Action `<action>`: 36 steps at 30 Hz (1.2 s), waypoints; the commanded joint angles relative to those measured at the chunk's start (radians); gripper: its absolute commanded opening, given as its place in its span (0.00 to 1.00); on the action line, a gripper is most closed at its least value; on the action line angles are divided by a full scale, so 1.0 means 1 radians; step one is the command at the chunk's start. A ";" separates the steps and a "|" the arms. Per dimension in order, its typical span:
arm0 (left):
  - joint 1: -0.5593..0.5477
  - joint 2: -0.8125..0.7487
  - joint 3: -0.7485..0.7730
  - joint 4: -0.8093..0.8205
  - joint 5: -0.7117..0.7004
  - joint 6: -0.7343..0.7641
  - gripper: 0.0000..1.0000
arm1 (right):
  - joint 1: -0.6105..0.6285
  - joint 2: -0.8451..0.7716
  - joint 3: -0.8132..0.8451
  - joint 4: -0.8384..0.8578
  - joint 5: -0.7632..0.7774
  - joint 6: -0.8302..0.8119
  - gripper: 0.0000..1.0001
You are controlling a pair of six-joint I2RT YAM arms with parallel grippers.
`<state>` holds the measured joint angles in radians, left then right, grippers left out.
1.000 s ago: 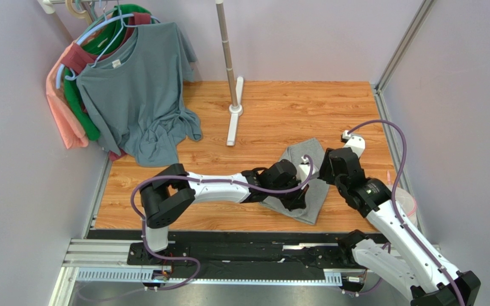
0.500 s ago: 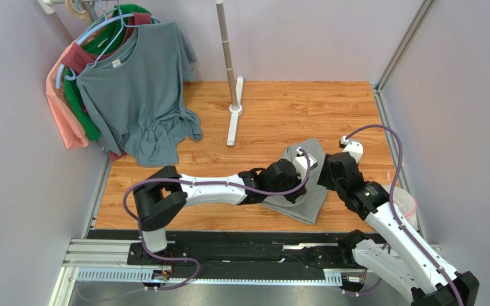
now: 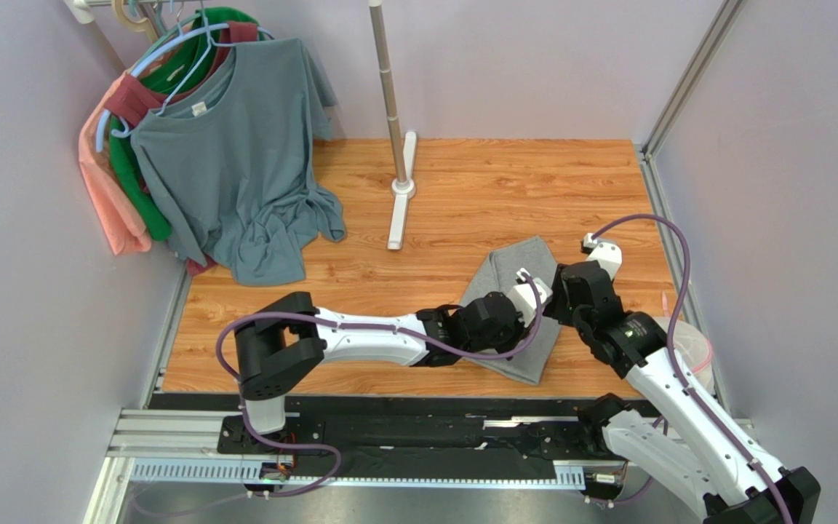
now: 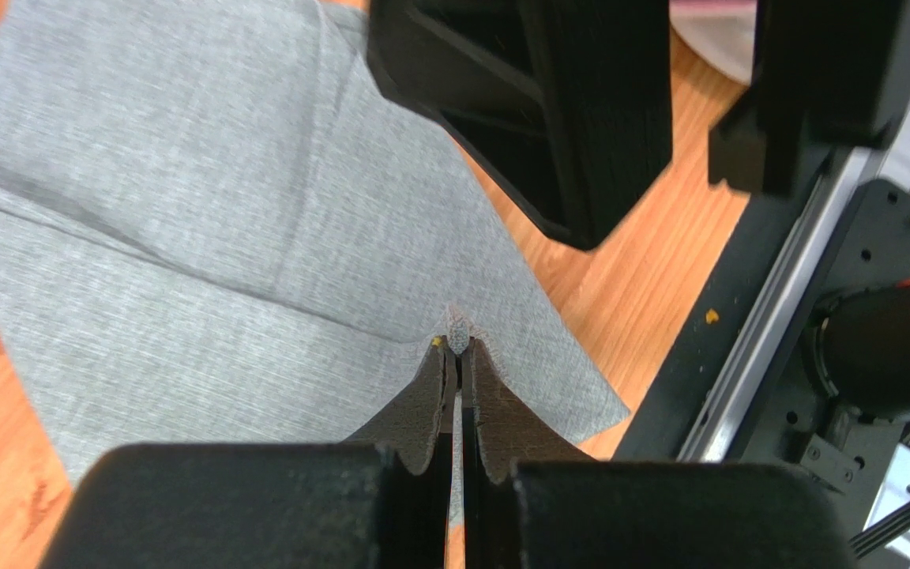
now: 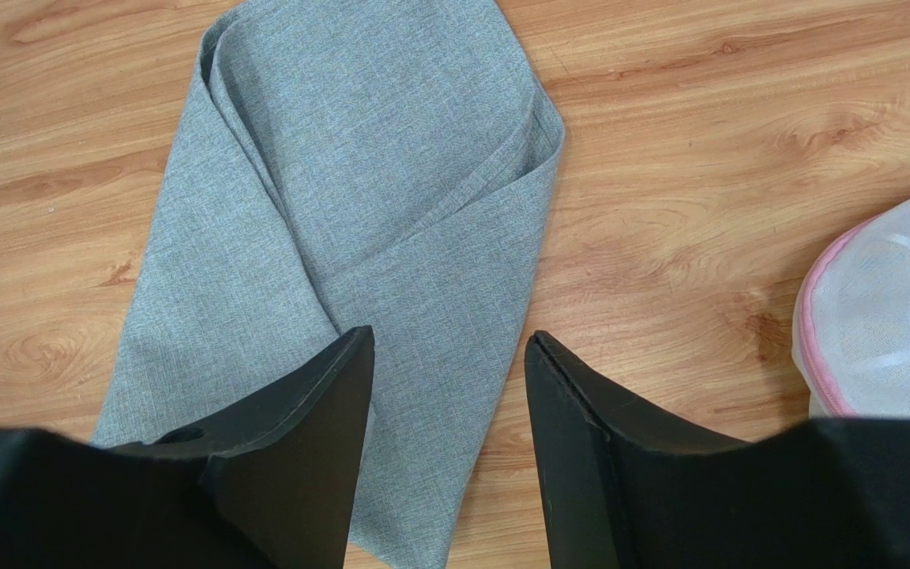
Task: Fold the napkin, place the utensils inside, and roll it up
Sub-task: Fold the napkin
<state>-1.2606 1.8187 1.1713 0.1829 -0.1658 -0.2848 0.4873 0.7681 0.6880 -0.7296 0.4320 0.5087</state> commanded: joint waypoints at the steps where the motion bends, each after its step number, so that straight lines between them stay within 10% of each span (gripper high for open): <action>1: -0.017 0.017 0.002 0.010 0.017 0.038 0.00 | -0.004 -0.024 0.004 0.006 0.007 0.013 0.54; 8: -0.019 0.063 0.037 -0.051 0.075 0.009 0.09 | -0.004 -0.013 0.007 0.006 -0.019 0.024 0.54; 10: -0.019 0.077 0.057 -0.074 0.083 -0.011 0.44 | -0.006 -0.019 0.008 -0.002 -0.039 0.031 0.54; 14: -0.019 0.033 0.054 -0.080 0.075 -0.030 0.82 | -0.004 -0.026 0.030 -0.065 -0.058 0.062 0.54; 25: 0.124 -0.263 -0.116 -0.332 -0.044 -0.186 0.89 | -0.004 -0.044 0.053 -0.195 -0.173 0.204 0.55; 36: 0.401 -0.236 -0.286 -0.189 0.350 -0.389 0.88 | -0.004 0.055 -0.062 -0.061 -0.404 0.208 0.55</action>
<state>-0.8890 1.5528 0.9062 -0.1013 -0.0067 -0.5869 0.4873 0.7975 0.6548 -0.8646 0.1059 0.7029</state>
